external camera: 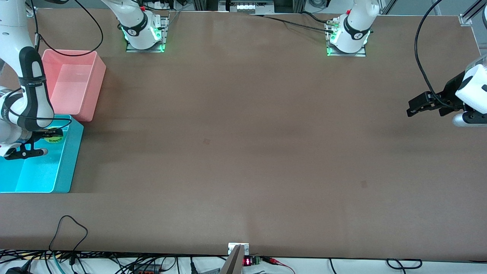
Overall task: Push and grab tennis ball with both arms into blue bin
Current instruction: 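Lower the ball into the blue bin and open the right gripper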
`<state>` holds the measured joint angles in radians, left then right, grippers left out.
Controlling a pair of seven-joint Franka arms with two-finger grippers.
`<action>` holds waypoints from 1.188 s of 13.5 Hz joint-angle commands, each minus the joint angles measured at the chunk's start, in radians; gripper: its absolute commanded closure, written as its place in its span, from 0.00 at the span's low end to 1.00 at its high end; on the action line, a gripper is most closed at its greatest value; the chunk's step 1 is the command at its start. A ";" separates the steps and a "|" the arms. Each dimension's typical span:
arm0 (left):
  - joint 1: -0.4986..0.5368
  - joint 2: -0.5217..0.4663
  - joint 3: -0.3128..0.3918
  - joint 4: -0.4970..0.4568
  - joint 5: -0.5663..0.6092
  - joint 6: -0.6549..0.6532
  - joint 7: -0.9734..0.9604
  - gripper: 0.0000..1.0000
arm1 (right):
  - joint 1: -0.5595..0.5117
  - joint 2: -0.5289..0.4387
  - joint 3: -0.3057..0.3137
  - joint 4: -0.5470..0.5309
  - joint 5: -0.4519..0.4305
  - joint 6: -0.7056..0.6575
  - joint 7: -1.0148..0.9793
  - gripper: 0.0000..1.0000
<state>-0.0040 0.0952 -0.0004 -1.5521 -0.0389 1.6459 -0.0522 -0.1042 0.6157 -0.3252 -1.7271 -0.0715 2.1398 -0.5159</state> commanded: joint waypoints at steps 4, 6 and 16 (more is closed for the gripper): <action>0.001 -0.011 0.007 -0.002 -0.007 -0.003 0.018 0.00 | -0.008 0.000 0.012 0.024 -0.001 0.011 0.014 0.00; 0.001 -0.008 0.007 -0.002 -0.007 -0.006 0.018 0.00 | 0.007 -0.054 0.018 0.027 0.001 0.003 0.017 0.00; -0.001 -0.008 0.007 0.000 -0.007 -0.005 0.017 0.00 | 0.046 -0.482 0.228 0.032 0.010 -0.242 0.083 0.00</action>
<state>-0.0034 0.0954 0.0009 -1.5521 -0.0390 1.6454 -0.0522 -0.0636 0.2187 -0.1374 -1.6628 -0.0689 1.9639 -0.4805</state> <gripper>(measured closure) 0.000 0.000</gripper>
